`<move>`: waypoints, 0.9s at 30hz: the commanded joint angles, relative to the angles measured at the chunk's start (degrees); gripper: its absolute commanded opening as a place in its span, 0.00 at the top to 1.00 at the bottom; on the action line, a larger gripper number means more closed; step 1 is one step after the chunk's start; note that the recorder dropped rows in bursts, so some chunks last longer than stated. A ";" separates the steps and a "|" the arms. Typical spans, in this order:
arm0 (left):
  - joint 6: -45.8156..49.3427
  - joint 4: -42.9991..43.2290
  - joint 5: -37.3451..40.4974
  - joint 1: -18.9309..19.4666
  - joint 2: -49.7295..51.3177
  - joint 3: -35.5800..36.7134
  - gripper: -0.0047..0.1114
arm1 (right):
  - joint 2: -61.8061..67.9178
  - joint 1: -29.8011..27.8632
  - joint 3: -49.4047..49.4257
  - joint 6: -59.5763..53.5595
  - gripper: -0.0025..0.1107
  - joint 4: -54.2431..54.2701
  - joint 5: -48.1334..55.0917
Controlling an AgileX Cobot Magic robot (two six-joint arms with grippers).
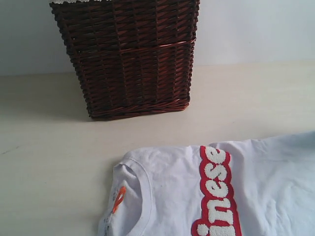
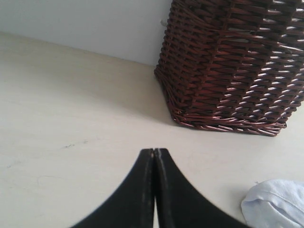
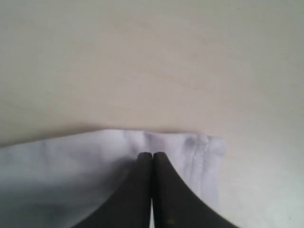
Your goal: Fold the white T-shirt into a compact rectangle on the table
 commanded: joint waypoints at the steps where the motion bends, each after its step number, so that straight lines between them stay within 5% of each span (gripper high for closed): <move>1: -0.16 -0.15 0.11 -0.09 -0.42 0.11 0.96 | -5.48 -0.04 0.61 0.51 0.90 4.58 7.49; 7: -0.16 -0.15 0.11 -0.09 -0.42 0.11 0.96 | -14.62 0.65 1.03 -4.92 0.91 8.53 36.09; 11: -0.16 -0.15 0.11 -0.09 -0.42 0.11 0.96 | -19.29 6.70 5.14 -17.21 0.93 9.72 50.76; 15: -0.16 -0.15 0.21 -0.09 -0.42 0.11 0.96 | -22.97 19.51 11.21 -19.41 0.93 10.23 50.14; 20: -0.16 -0.15 0.21 -0.09 -0.42 0.11 0.96 | -22.50 38.57 13.42 -3.10 0.93 12.05 44.59; 27: -0.16 -0.15 0.21 -0.09 -0.42 0.11 0.96 | -8.83 47.94 13.29 8.06 0.93 11.08 36.33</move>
